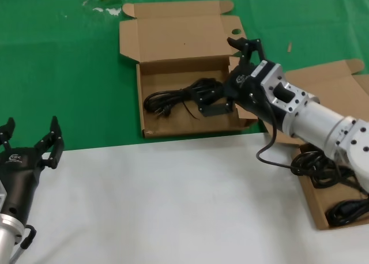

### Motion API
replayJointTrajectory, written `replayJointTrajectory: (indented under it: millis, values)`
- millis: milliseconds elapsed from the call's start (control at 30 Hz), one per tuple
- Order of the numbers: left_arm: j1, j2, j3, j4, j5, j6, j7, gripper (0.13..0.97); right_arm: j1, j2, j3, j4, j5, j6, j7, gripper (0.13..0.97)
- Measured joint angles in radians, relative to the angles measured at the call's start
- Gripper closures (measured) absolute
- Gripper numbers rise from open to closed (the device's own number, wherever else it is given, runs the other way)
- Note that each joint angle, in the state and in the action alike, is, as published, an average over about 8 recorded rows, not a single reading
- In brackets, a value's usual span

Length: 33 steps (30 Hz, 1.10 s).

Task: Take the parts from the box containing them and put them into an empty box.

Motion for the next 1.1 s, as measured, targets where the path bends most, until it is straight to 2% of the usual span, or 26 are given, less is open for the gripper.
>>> replayJointTrajectory:
  millis: [133,400,433,700,1000,1100]
  values:
    - [0.0,0.0,0.0,0.0,0.0,0.0,0.0,0.608,-0.044,-0.007,0.022,0.02,0.029,0.04,-0.008,0.129]
    - [0.0,0.0,0.0,0.0,0.0,0.0,0.0,0.393,-0.131,-0.022,0.066,0.06,0.086,0.119,-0.023,0.129]
    - [0.0,0.0,0.0,0.0,0.0,0.0,0.0,0.393,-0.142,-0.023,0.071,0.065,0.093,0.129,-0.025,0.129]
    - [0.0,0.0,0.0,0.0,0.0,0.0,0.0,0.24,-0.229,-0.038,0.115,0.105,0.15,0.209,-0.04,0.129]
    - [0.0,0.0,0.0,0.0,0.0,0.0,0.0,0.153,-0.327,-0.054,0.164,0.149,0.215,0.298,-0.057,0.129]
    - [0.0,0.0,0.0,0.0,0.0,0.0,0.0,0.148,-0.36,-0.059,0.18,0.164,0.236,0.328,-0.063,0.129]
